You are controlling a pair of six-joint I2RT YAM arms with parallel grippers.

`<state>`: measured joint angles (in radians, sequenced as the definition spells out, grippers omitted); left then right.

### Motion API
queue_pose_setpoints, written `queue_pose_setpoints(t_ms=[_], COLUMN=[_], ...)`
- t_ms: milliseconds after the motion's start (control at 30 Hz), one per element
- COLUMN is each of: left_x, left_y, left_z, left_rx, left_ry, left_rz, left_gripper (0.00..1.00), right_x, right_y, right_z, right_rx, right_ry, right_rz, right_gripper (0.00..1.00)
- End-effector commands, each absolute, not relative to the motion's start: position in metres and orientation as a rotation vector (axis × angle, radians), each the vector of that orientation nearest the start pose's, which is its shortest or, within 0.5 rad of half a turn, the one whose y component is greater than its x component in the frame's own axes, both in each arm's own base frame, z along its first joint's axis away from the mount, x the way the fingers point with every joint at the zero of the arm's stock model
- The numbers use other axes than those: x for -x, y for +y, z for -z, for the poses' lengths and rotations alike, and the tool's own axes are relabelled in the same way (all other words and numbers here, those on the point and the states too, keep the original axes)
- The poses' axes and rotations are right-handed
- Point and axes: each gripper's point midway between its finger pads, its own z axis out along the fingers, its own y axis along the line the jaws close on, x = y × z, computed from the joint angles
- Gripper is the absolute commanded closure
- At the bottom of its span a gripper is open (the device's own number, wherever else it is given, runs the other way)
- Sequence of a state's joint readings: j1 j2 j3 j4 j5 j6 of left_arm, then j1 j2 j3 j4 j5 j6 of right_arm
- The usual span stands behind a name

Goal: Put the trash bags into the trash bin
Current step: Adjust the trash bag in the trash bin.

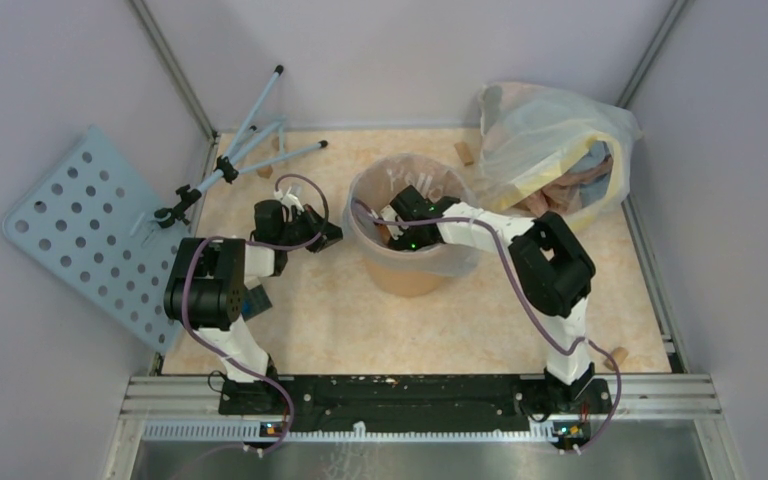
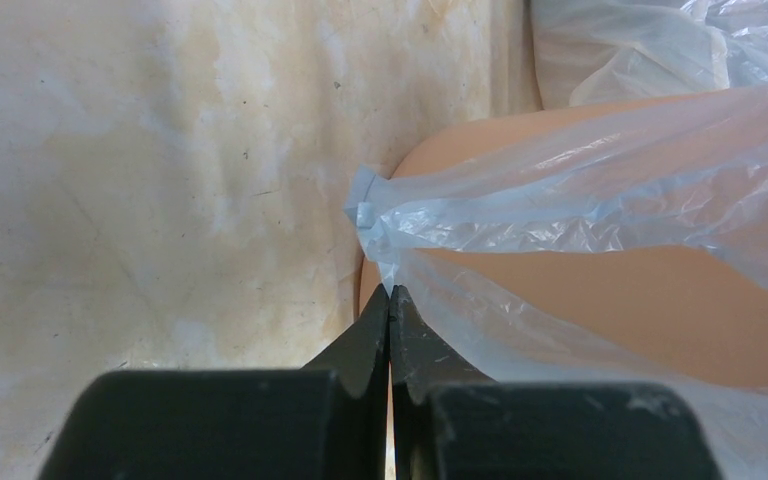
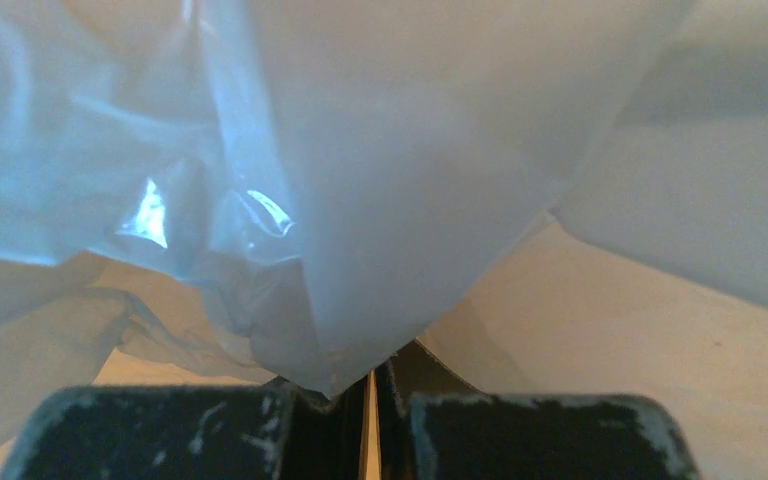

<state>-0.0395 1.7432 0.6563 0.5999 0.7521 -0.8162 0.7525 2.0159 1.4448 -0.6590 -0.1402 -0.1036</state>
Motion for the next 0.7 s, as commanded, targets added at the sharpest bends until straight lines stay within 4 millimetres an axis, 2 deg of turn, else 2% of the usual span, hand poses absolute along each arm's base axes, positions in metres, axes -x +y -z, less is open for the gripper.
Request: queue_pose_setpoints(t_ms=[0,267,433,667], left_x=[-0.381,-0.383,-0.382,-0.381], left_y=[-0.159,-0.159,-0.159,-0.159], left_z=[-0.097,-0.098,-0.097,-0.100], left_rx=[0.250,0.247,0.254,0.253], left_ry=[2.079,2.081,2.082,2.078], left_rz=[1.288,1.284,1.287,1.287], left_gripper=[1.00,1.00,1.00,1.00], right_x=[-0.281,-0.283,-0.275,-0.281], right_y=[0.278,0.275,0.287,0.298], right_z=[-0.007,-0.055,-0.082,-0.109], right_rx=[1.201,1.135,1.155,1.122], right_ry=[2.607,2.546,2.465,2.390], right_rz=[-0.238,-0.242,-0.340,-0.376], right_gripper=[1.00,1.00,1.00,1.00])
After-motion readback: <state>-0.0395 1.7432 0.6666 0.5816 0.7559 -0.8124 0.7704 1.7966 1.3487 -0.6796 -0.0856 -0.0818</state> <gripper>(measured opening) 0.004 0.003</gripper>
